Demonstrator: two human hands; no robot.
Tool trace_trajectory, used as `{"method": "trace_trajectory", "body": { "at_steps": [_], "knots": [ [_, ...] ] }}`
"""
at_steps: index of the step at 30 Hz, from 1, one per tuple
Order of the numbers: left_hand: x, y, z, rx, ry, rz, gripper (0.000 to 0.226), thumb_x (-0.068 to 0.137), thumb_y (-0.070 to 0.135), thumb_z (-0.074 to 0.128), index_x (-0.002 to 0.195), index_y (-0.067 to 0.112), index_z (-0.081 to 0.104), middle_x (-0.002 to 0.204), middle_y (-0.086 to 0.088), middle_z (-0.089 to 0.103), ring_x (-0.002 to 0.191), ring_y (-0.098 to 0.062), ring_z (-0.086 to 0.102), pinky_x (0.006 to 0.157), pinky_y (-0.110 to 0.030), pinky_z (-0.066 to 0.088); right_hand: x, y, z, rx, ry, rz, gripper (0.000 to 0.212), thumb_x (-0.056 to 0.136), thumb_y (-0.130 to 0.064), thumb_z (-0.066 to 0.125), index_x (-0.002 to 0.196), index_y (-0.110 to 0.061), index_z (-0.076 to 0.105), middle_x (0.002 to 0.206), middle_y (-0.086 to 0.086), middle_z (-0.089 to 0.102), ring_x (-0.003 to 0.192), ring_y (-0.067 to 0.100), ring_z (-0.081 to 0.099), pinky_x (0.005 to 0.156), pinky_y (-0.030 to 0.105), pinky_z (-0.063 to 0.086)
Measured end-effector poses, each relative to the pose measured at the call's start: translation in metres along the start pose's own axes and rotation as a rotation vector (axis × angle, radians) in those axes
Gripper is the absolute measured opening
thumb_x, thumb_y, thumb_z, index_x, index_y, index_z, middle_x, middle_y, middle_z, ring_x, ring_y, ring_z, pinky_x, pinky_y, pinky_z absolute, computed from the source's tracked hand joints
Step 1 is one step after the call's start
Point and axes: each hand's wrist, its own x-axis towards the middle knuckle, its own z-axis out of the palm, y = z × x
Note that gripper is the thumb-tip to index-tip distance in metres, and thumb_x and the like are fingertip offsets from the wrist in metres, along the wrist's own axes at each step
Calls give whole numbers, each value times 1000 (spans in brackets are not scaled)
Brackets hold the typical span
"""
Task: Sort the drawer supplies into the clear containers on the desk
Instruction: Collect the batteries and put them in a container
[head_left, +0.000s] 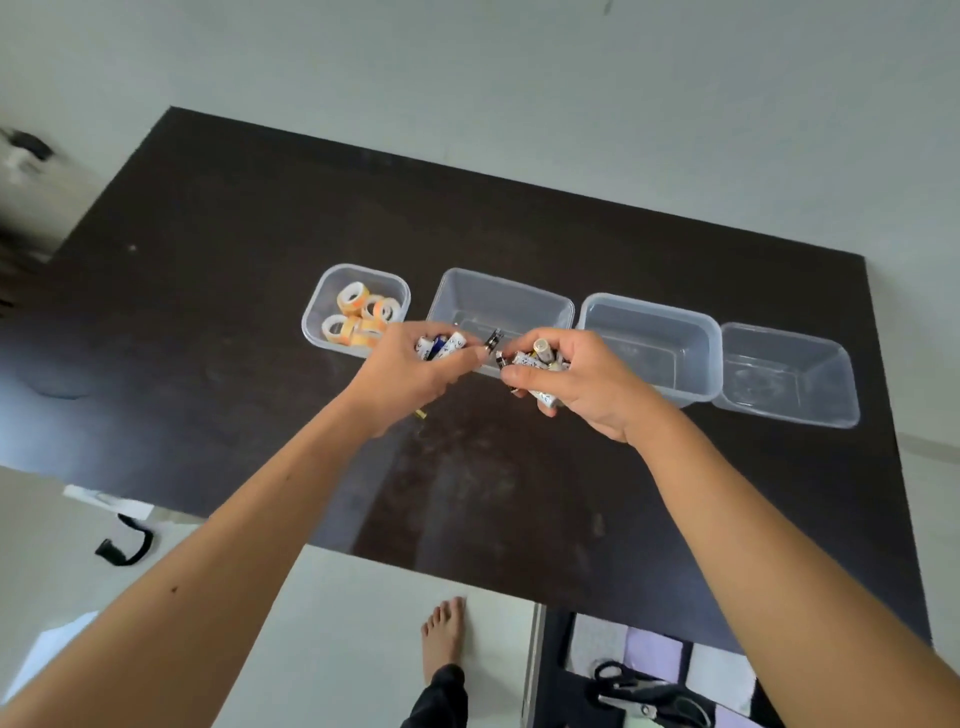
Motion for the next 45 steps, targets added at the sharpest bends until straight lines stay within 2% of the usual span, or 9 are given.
{"method": "trace_trajectory", "body": {
  "at_steps": [4,7,13,19,22,25,30,36,45],
  "knots": [
    [44,20,6,20,-22,83,10,95,29,77,95,19,78,56,19,63,47,-1,56,48,-14,40,29,-11,-13,-78,58,22,14,91,-22,82,101,-30,75,94,-4,78,84,3,75,69,27,60],
    [66,16,13,25,-31,116,11,95,32,78,98,22,79,67,18,70,56,-1,63,53,-14,44,45,-9,-15,-102,92,33,16,93,-22,81,104,-32,75,100,-3,81,93,8,77,80,32,64],
    [86,-12,20,66,18,114,14,92,33,80,97,20,79,77,11,73,62,0,65,55,-16,48,64,3,-8,-162,170,67,13,94,-23,80,106,-19,76,100,13,79,95,34,76,74,47,64],
    [92,-24,16,69,7,137,9,94,26,78,102,22,77,90,7,78,81,-8,74,80,-36,64,70,9,-3,-70,178,57,28,93,-18,82,119,-18,73,105,3,79,94,24,79,76,35,67],
    [92,-25,13,79,11,167,8,92,24,78,100,23,77,88,10,76,77,-5,70,79,-35,61,71,9,-1,32,171,34,35,93,-9,81,126,-13,71,112,5,77,94,18,79,76,30,66],
    [90,-27,10,106,-4,172,7,93,23,78,98,26,77,87,8,76,64,2,60,70,-27,53,73,11,-1,1,202,3,39,92,-9,81,129,-17,72,127,-1,70,106,16,76,87,34,66],
    [90,-27,7,71,-22,158,10,94,16,78,102,20,76,99,1,79,96,-18,76,94,-35,60,72,15,-3,82,223,3,38,94,1,76,127,-17,73,131,4,67,111,25,75,88,43,66],
    [89,-23,5,20,-1,188,11,95,11,76,105,13,74,98,-2,76,91,-14,71,87,-30,60,66,15,-6,156,210,3,32,97,5,70,126,-9,72,129,8,71,110,23,75,89,44,66],
    [78,-25,5,-67,-6,181,11,94,13,77,105,16,75,93,2,73,86,-15,66,93,-58,60,52,2,-10,109,233,-49,32,96,5,71,124,-10,73,123,1,75,111,15,75,87,36,66]
  ]
}}
